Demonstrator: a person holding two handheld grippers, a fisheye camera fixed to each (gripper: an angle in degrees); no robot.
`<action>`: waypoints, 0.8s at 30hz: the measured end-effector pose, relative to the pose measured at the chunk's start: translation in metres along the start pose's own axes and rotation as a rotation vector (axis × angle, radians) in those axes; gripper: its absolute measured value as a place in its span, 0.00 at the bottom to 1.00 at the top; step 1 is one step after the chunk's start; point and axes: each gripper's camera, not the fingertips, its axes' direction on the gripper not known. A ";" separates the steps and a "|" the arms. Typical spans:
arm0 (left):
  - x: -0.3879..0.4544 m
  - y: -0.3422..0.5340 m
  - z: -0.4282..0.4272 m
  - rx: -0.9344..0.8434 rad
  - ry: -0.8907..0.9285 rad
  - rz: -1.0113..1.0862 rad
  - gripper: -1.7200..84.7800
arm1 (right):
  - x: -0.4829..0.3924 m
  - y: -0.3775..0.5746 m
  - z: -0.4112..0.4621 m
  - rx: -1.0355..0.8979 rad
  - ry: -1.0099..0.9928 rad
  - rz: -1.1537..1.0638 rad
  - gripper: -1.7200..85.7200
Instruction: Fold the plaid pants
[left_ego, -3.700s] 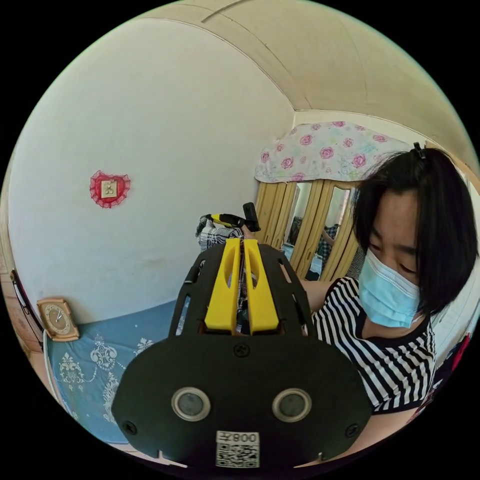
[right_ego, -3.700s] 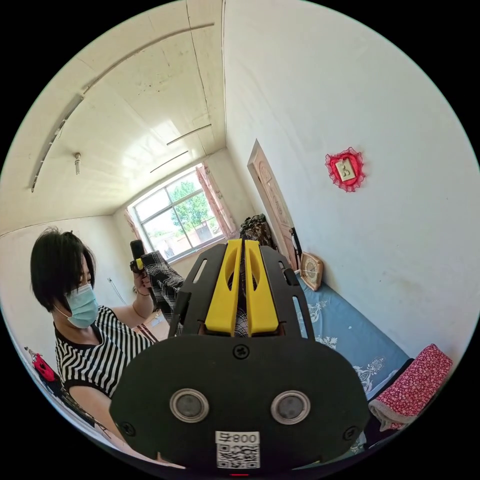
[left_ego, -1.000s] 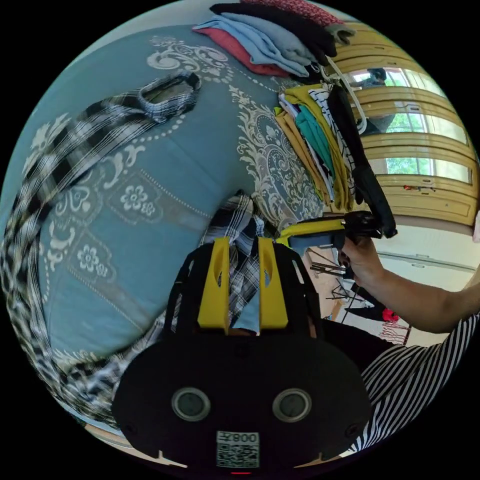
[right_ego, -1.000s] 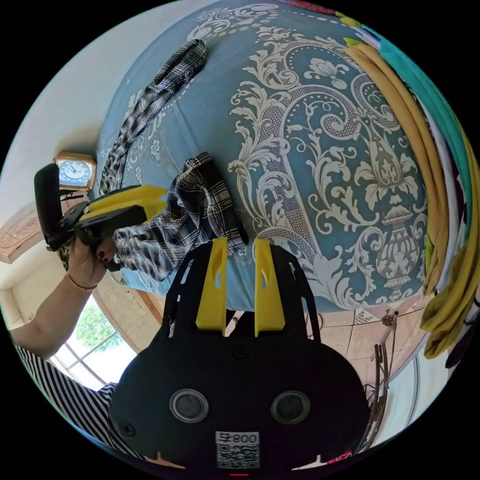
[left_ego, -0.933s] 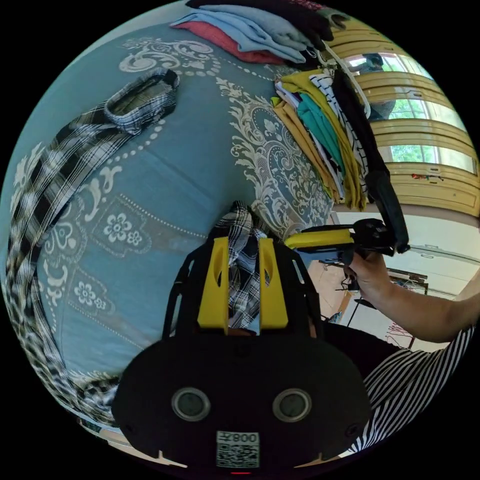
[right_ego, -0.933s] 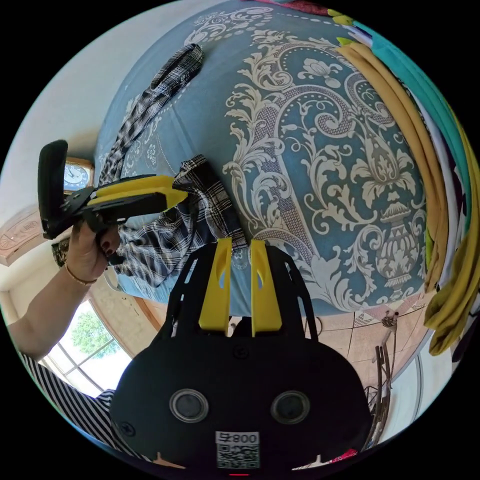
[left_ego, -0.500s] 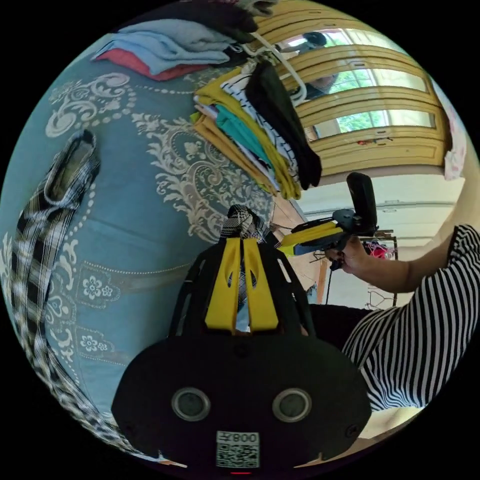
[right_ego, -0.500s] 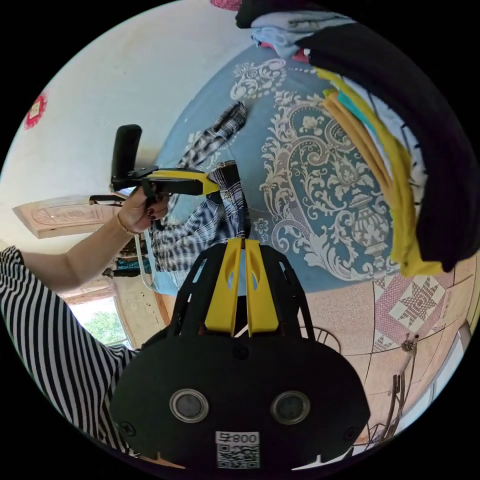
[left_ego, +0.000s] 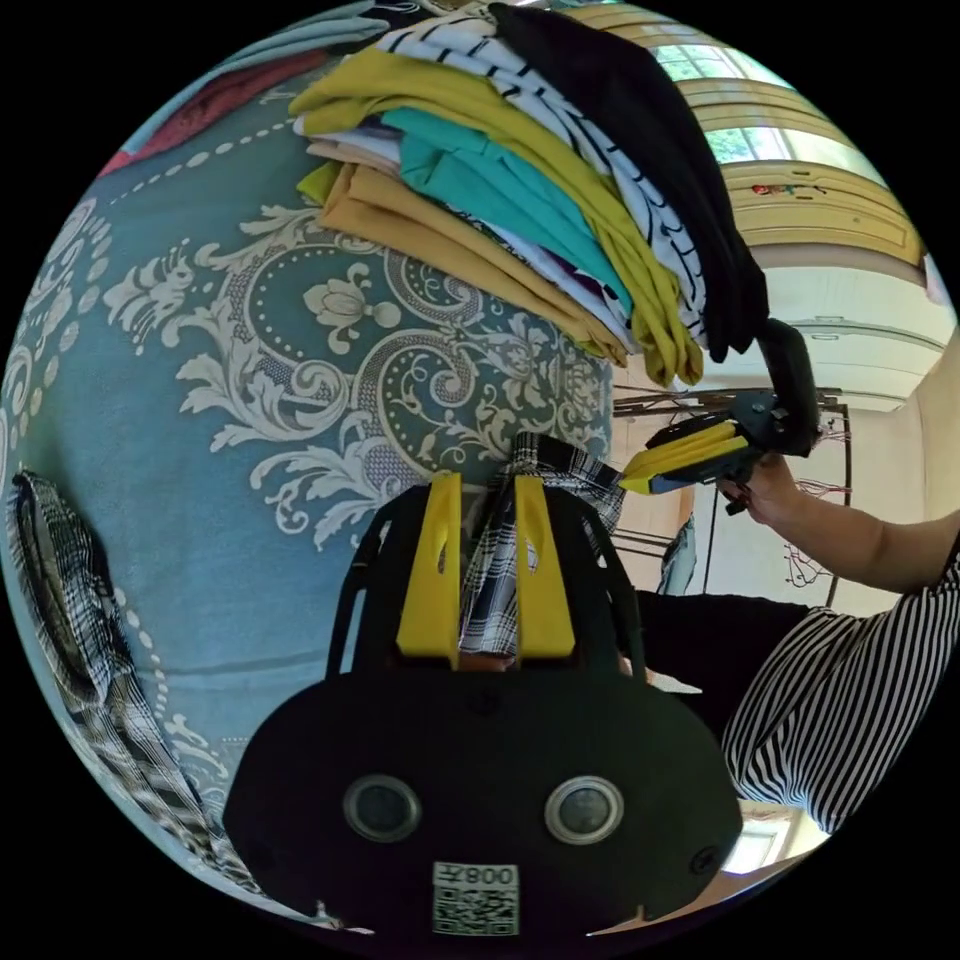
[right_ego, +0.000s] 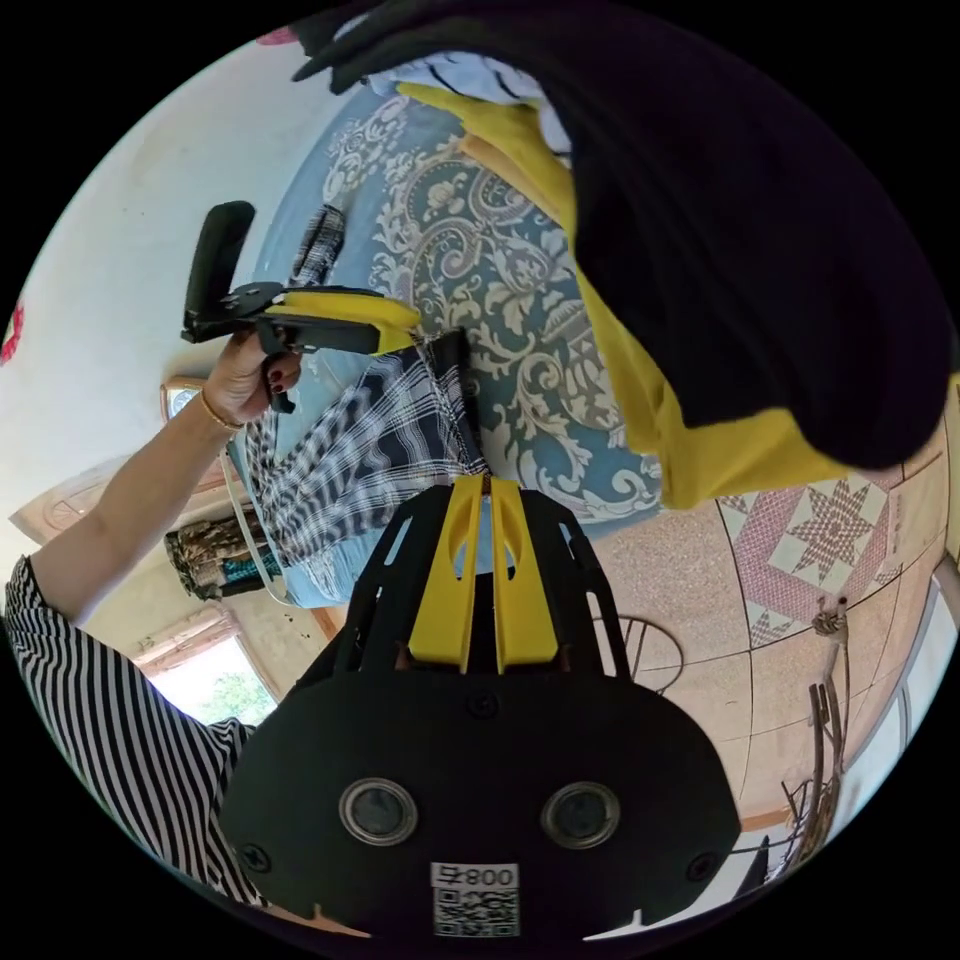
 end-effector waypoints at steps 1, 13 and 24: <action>-0.002 0.003 -0.002 0.020 -0.005 -0.009 0.11 | 0.003 0.002 -0.005 -0.003 0.007 0.006 0.04; 0.018 0.063 -0.016 0.156 0.013 -0.062 0.12 | -0.041 0.014 -0.058 0.089 0.189 -0.145 0.10; 0.072 0.082 0.002 0.079 -0.153 -0.048 0.03 | -0.075 -0.040 -0.013 -0.074 0.367 -0.459 0.07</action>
